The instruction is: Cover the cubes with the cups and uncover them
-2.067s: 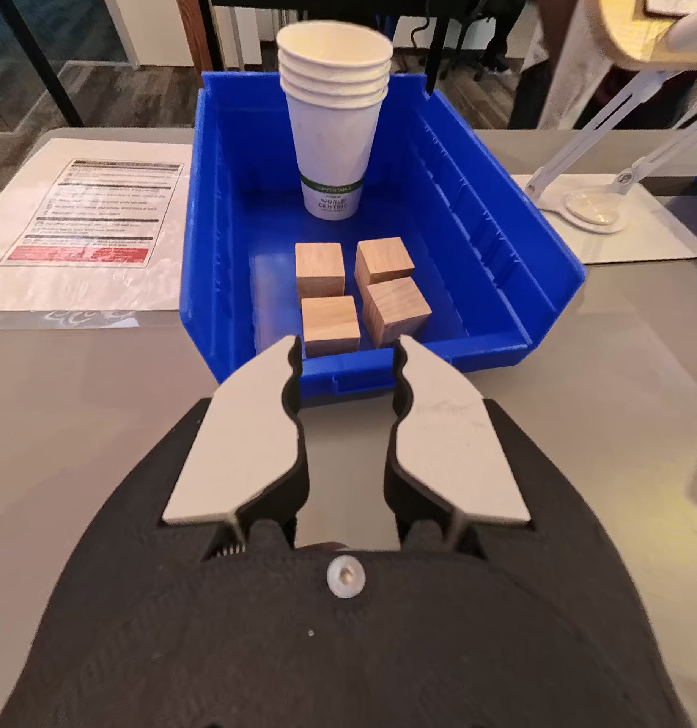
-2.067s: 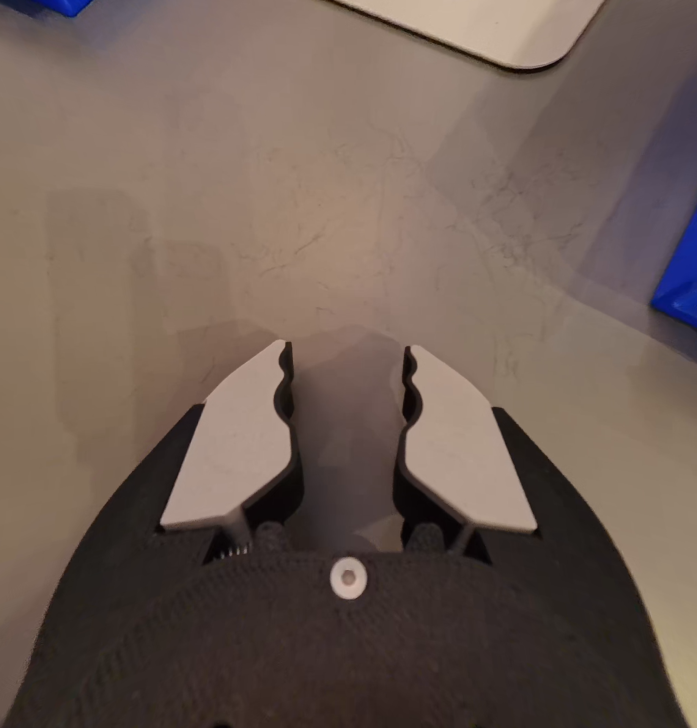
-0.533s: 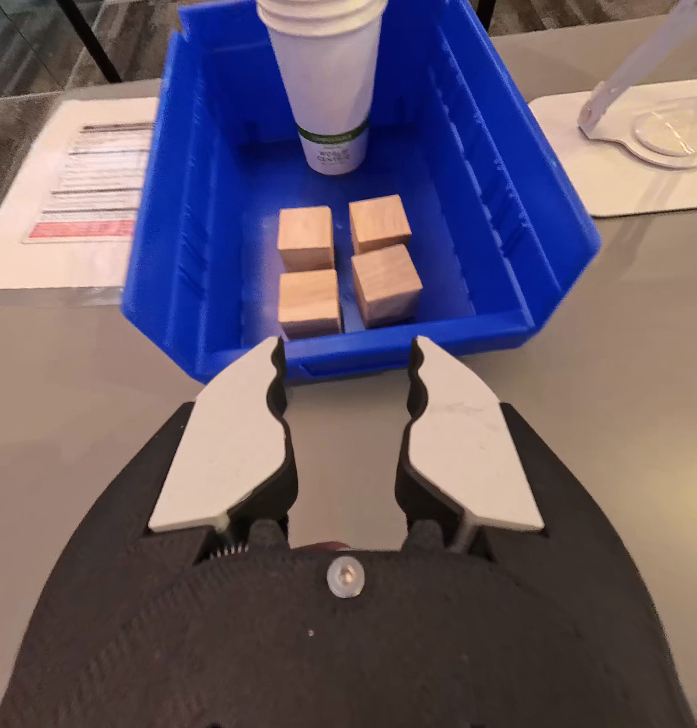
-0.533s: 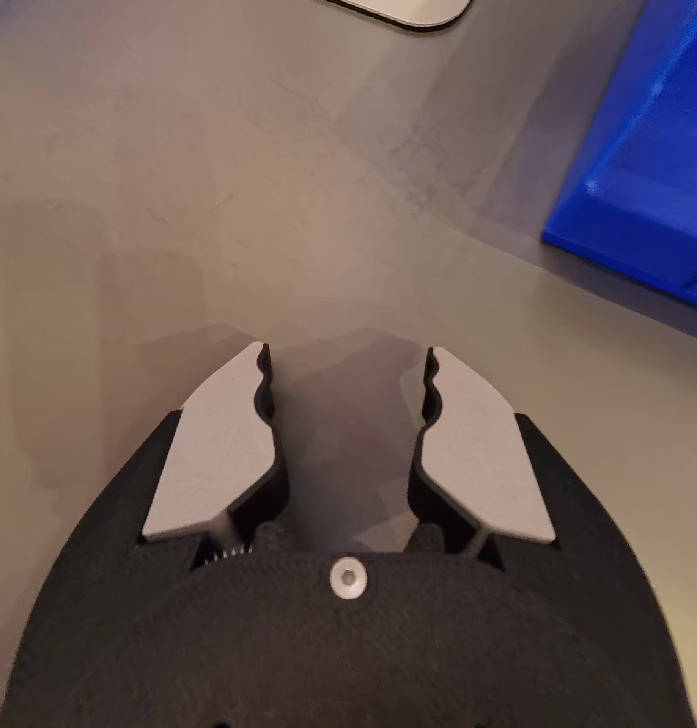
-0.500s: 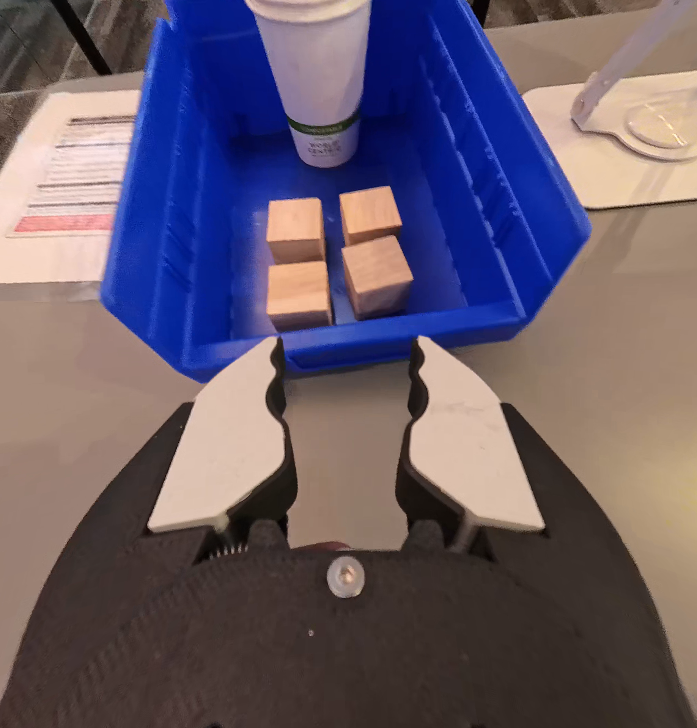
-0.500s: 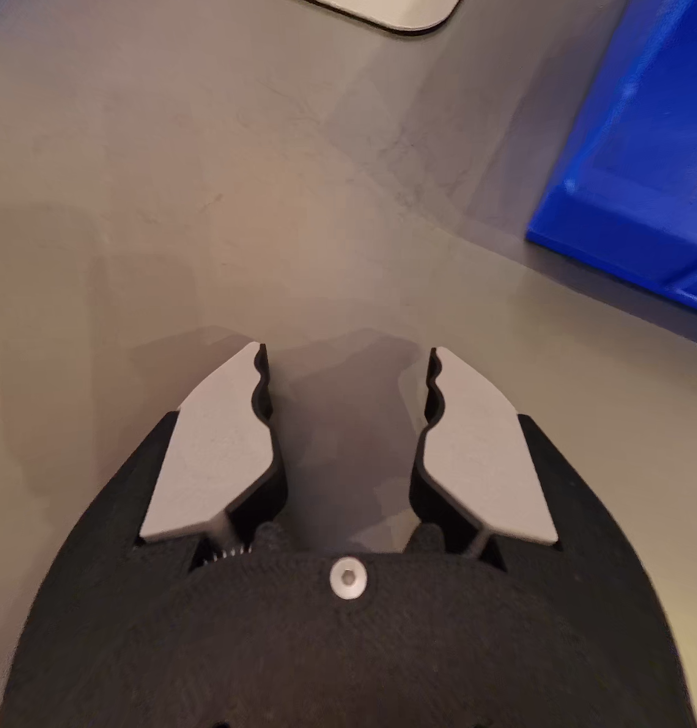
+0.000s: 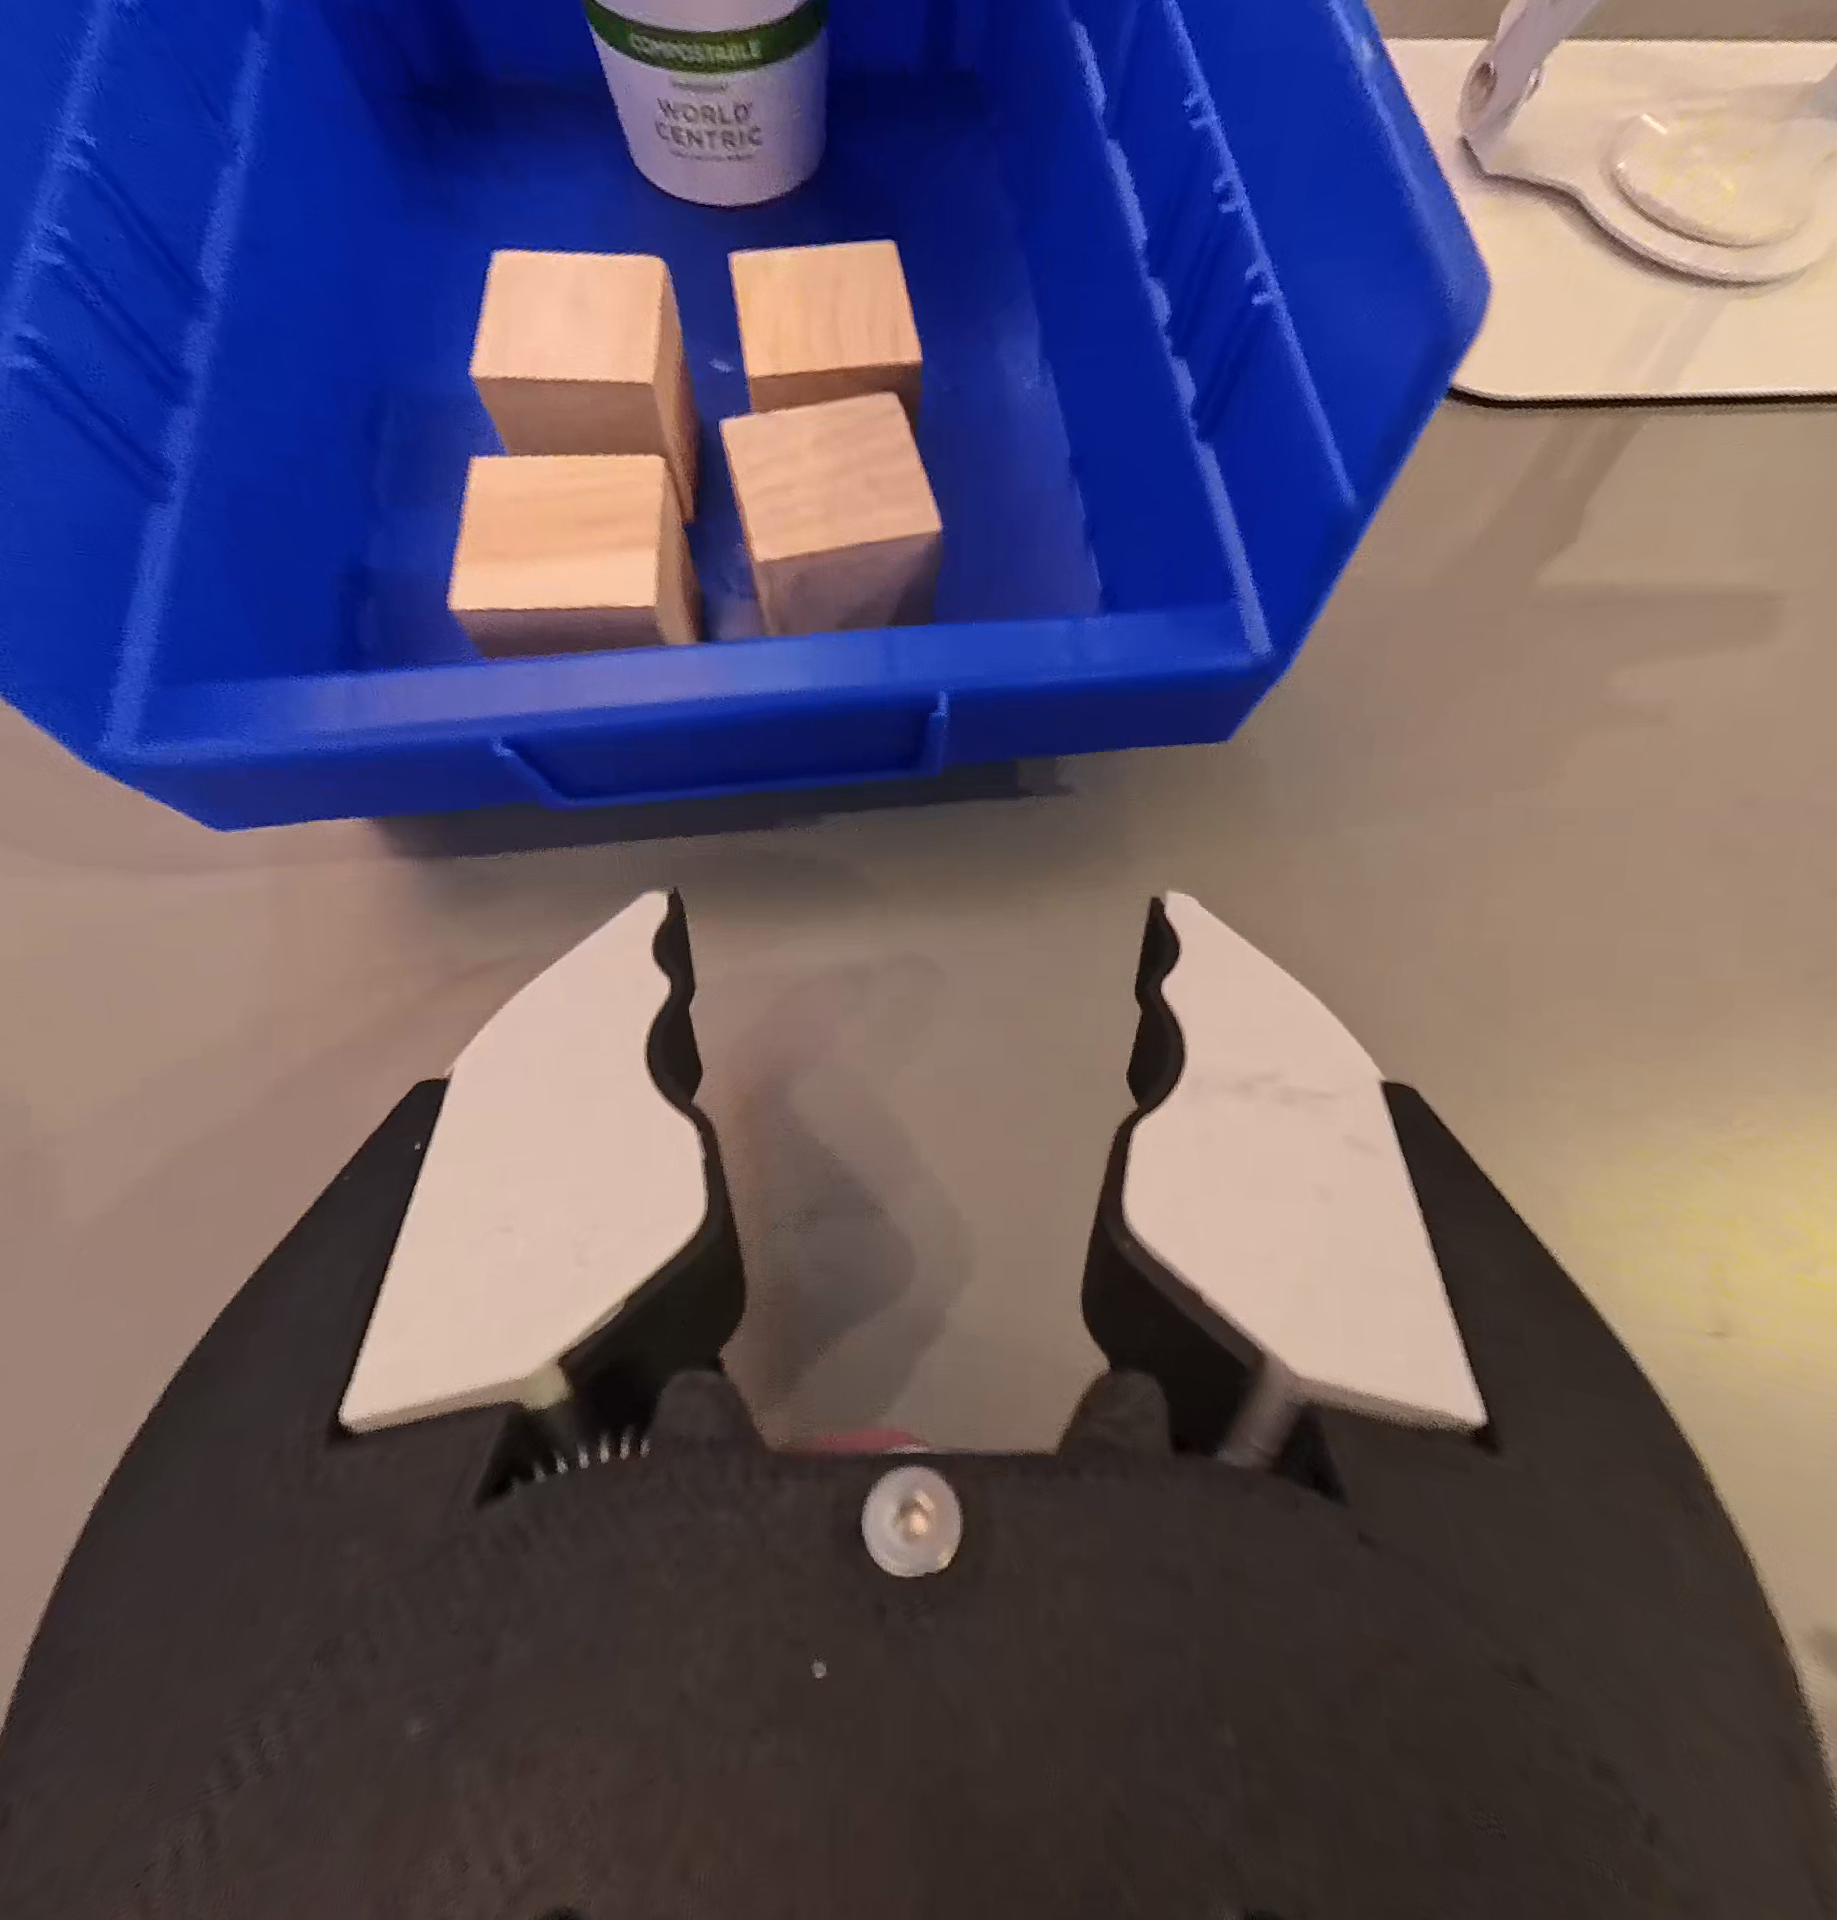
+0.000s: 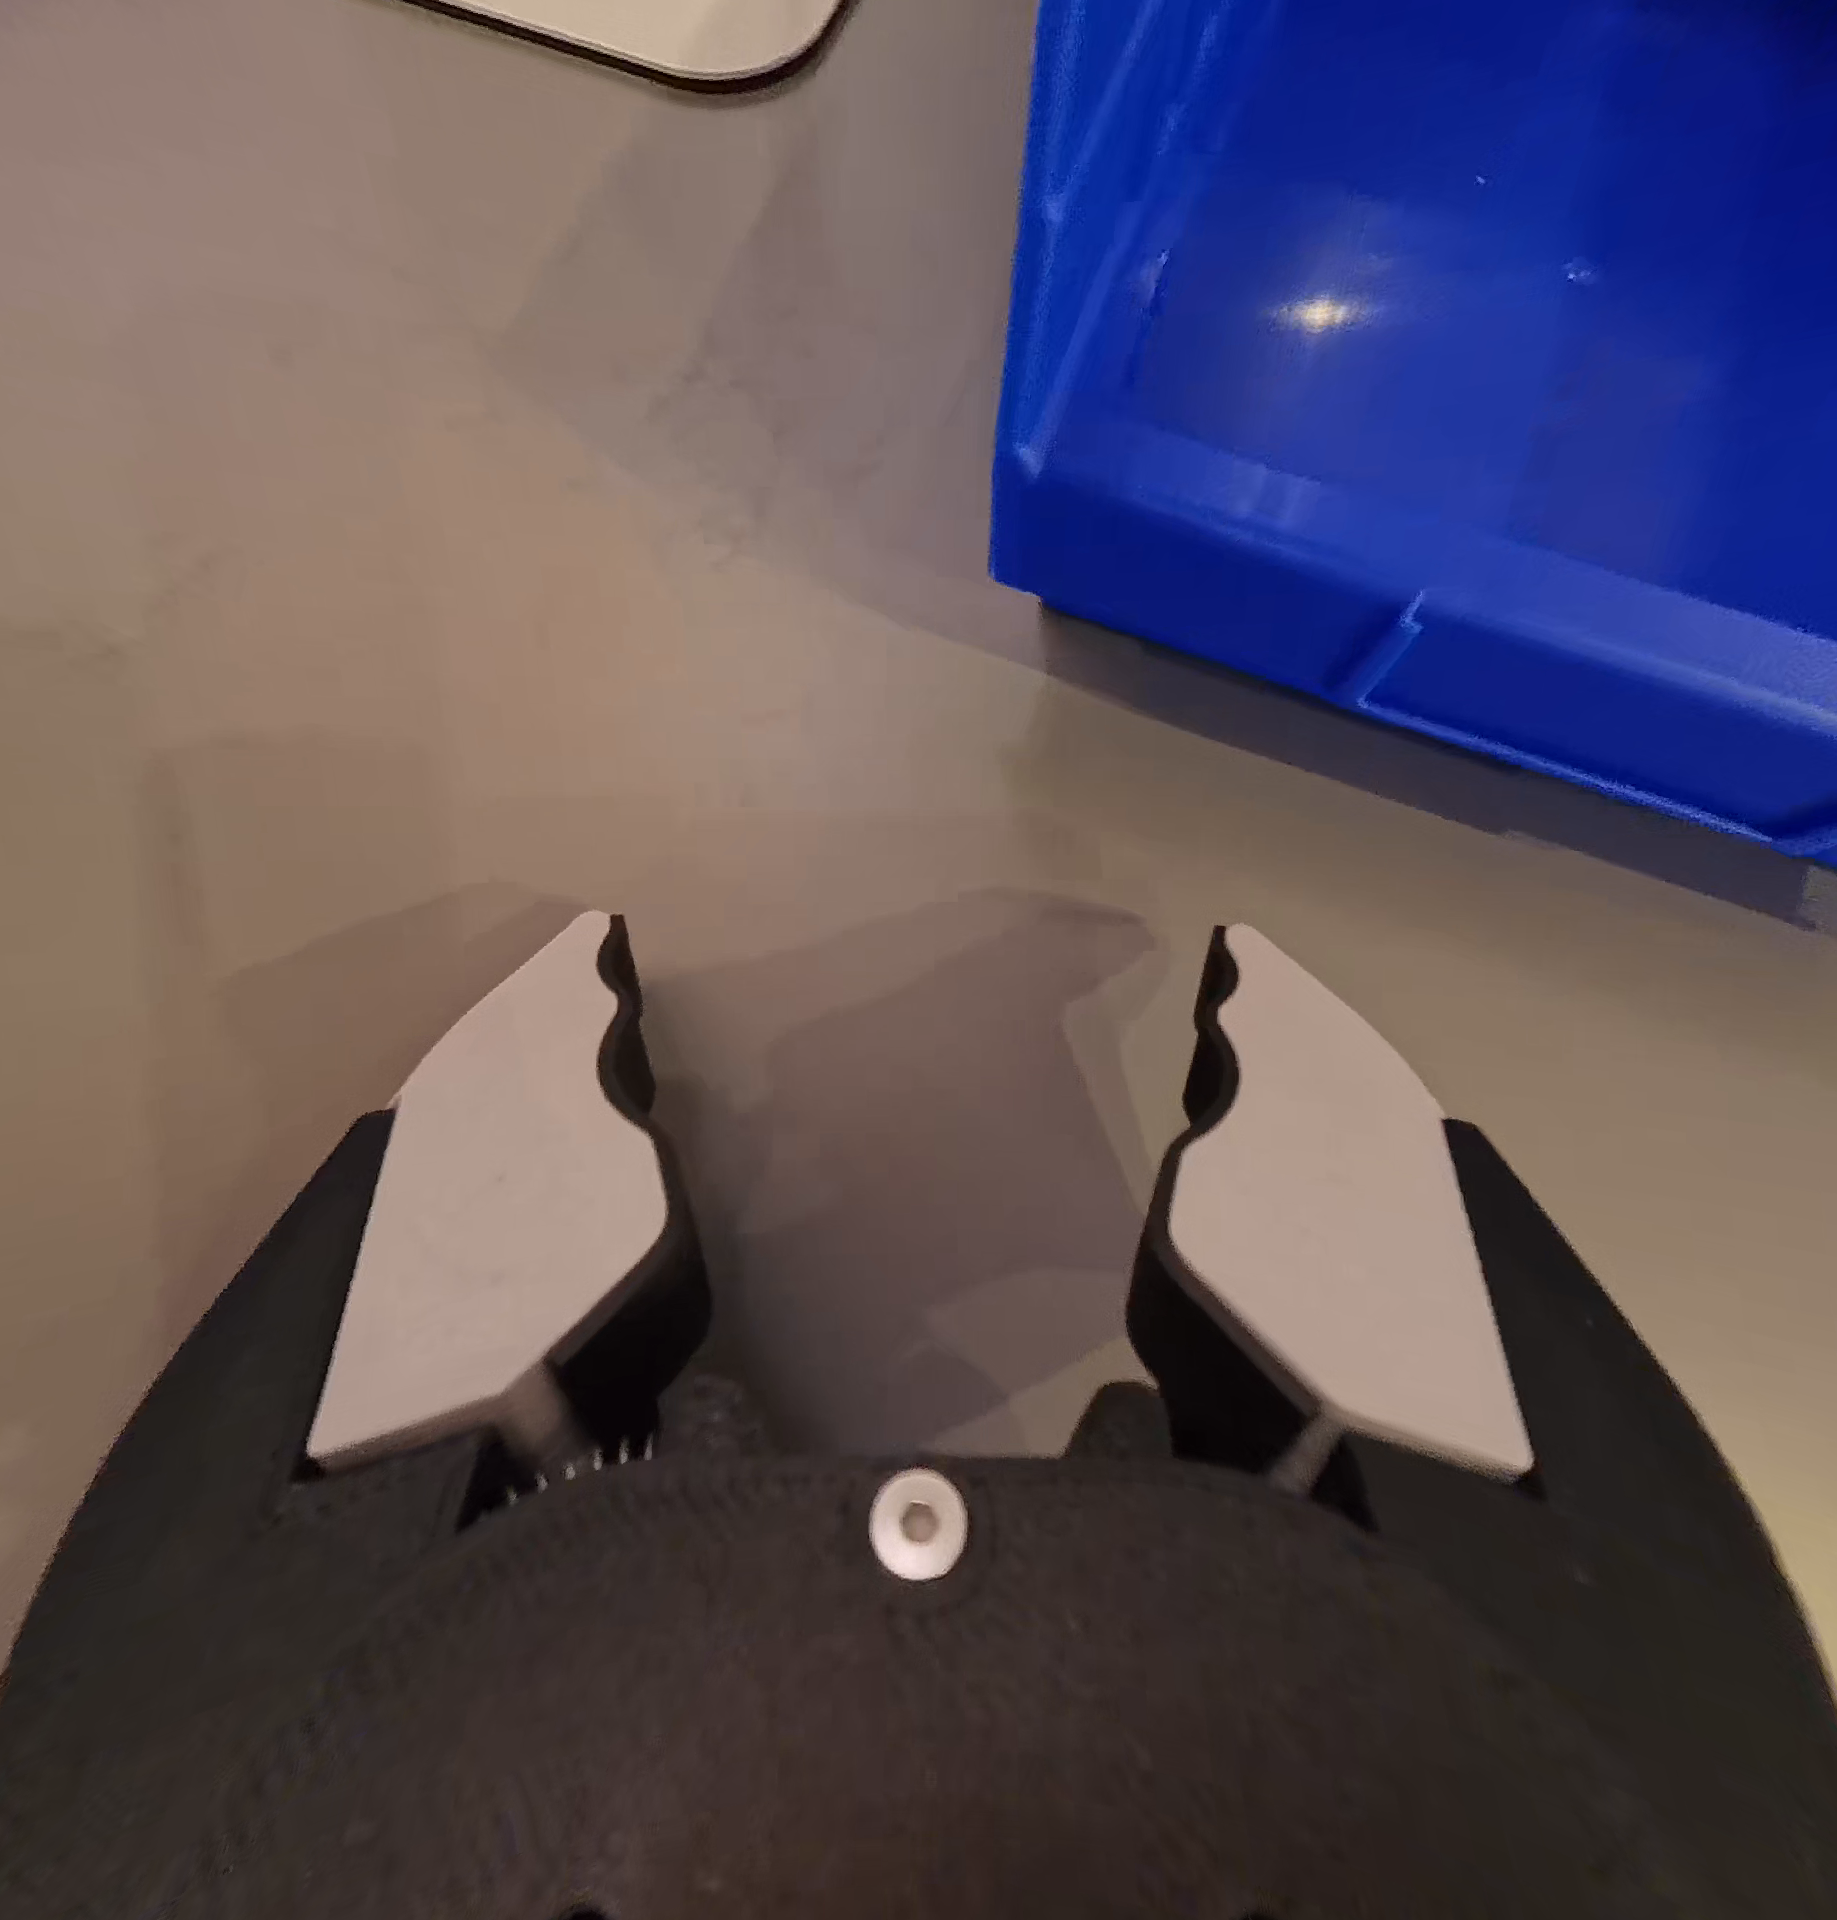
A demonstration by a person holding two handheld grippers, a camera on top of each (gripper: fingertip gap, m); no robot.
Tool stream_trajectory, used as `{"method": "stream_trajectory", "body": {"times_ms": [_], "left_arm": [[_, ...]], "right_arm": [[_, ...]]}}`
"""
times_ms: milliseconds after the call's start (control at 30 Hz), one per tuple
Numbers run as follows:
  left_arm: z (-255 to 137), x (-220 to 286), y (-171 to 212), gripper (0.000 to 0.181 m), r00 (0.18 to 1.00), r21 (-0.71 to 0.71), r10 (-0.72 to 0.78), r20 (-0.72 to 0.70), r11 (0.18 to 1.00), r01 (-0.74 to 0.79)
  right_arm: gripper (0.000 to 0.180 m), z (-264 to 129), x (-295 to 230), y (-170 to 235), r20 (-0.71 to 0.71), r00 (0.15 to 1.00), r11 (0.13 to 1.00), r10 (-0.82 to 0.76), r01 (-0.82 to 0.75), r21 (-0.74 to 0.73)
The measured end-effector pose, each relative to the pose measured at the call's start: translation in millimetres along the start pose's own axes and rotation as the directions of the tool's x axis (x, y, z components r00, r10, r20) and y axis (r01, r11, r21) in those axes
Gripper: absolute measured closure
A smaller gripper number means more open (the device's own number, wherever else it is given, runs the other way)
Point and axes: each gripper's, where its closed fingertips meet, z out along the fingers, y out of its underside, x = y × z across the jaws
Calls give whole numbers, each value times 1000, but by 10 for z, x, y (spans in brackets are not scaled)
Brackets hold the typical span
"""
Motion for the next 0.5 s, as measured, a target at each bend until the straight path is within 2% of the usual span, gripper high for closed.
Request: {"method": "stream_trajectory", "body": {"times_ms": [67,133,300,500], "left_arm": [[22,64,13,98,1000,-5,16,-1,1000,-16],[30,92,-1,96,1000,1,28,5,1000,-28],[-22,85,-22,96,999,8,1,41,1000,-2],[-219,-57,-238,104,992,76,-28,123,997,19]], "right_arm": [[69,54,46,13,-3,1000,999,-17,17,-34],[68,87,56,9,5,999,998,-36,36,-46],[75,97,3,13,48,997,997,-56,58,-48],[80,85,-78,31,129,988,995,-81,88,-48]]}}
